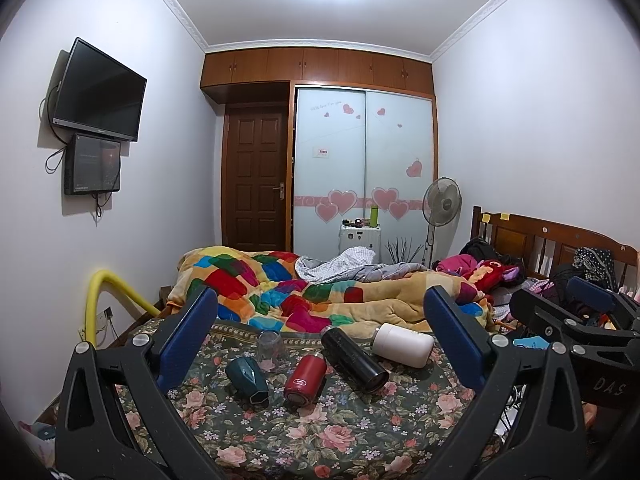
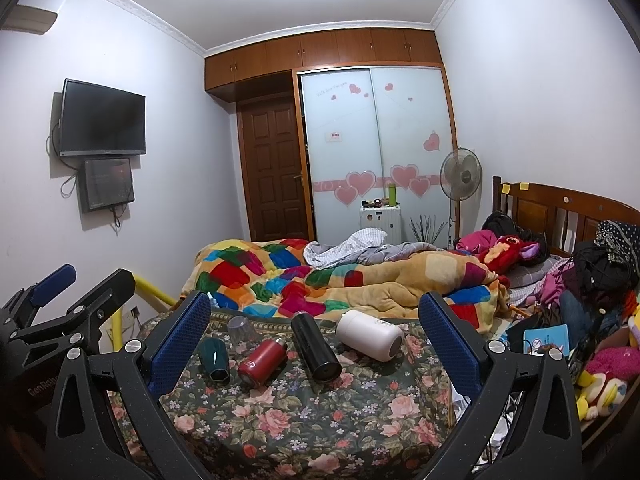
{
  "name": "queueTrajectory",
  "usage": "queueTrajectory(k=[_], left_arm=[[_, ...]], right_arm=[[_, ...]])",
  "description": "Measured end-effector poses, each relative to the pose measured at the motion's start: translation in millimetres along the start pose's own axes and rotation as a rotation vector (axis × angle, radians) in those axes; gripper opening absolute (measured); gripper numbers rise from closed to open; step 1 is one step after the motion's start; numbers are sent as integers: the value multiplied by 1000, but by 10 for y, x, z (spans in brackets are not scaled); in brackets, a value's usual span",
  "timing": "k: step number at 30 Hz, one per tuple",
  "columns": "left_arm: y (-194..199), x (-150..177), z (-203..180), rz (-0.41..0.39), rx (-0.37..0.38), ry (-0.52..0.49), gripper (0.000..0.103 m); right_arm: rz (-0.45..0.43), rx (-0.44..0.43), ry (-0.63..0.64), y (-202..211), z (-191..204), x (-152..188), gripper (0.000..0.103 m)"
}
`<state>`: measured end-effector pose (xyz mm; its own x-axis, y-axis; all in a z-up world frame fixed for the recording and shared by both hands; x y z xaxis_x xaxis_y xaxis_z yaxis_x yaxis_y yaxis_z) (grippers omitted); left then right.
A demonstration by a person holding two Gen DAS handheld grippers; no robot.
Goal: Flip cup upright
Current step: 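Reach the left gripper down and grasp the lying red gioia bottle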
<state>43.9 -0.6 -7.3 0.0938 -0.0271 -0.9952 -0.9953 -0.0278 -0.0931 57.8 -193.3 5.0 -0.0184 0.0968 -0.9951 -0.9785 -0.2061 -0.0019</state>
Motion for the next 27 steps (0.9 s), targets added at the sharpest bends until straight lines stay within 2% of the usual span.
queueTrajectory(k=[10, 17, 22, 27], left_arm=[[-20, 29, 22, 4, 1, 7, 103], [-220, 141, 111, 38, -10, 15, 103], [-483, 326, 224, 89, -39, 31, 103], [-928, 713, 414, 200, -71, 53, 103]], right_arm=[[11, -4, 1, 6, -22, 63, 103], [43, 0, 8, -169, -34, 142, 103], [76, 9, 9, -344, -37, 210, 103], [131, 21, 2, -601, -84, 356, 103]])
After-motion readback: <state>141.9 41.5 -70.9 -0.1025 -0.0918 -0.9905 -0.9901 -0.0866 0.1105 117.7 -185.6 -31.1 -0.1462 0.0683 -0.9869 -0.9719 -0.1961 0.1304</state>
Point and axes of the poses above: each gripper's, at about its wrist camera, not at the fingertips, and y roughly against the way its jaws point, z to its left, x to its underside, the point moved 5 cm from there along -y, roughly the way its jaws point, and after that the axes turned 13 degrees about -z, right-handed, at the moved point
